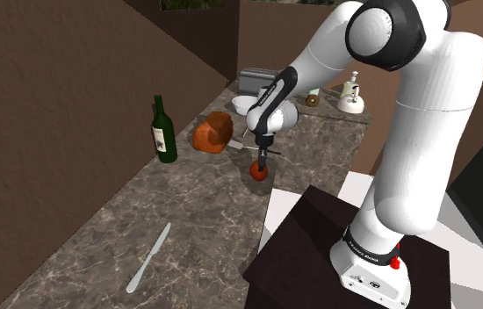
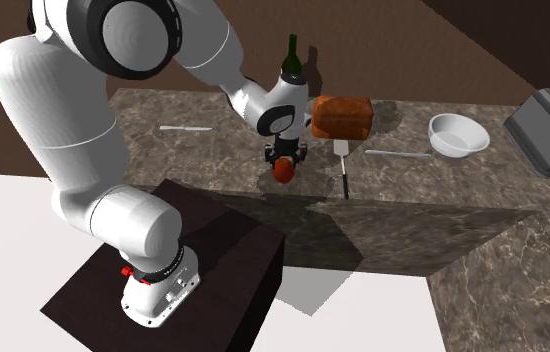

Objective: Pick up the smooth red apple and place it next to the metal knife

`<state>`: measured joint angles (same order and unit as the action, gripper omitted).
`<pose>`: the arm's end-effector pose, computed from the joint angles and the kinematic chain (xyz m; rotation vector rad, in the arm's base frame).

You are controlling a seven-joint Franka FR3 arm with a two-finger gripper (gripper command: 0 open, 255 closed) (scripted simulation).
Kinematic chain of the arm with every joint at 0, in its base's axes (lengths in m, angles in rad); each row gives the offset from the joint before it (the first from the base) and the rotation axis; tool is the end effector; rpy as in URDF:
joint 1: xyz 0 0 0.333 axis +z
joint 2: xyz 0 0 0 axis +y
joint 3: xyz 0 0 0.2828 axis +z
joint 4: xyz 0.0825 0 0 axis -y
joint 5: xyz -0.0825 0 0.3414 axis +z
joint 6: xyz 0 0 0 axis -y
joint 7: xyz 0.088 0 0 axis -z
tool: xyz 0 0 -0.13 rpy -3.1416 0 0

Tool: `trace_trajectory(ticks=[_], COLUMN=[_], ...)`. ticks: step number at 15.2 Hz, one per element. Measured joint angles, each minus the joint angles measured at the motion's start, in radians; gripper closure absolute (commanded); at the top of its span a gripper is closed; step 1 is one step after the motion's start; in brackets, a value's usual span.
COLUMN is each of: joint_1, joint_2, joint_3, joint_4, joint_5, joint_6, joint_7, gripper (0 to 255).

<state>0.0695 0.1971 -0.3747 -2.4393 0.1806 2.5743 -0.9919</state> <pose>0.4321 -0.1433 0.2066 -2.9872 -0.8220 0.0330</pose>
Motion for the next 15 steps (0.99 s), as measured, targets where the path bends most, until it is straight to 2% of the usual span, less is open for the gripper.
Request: trace_trajectory(ticks=[15], joint_1=[0.018], joint_2=[-0.187], joint_3=[-0.034], joint_4=[0.027], joint_5=[-0.14], joint_6=[-0.194], joint_7=[0.104], gripper=[255])
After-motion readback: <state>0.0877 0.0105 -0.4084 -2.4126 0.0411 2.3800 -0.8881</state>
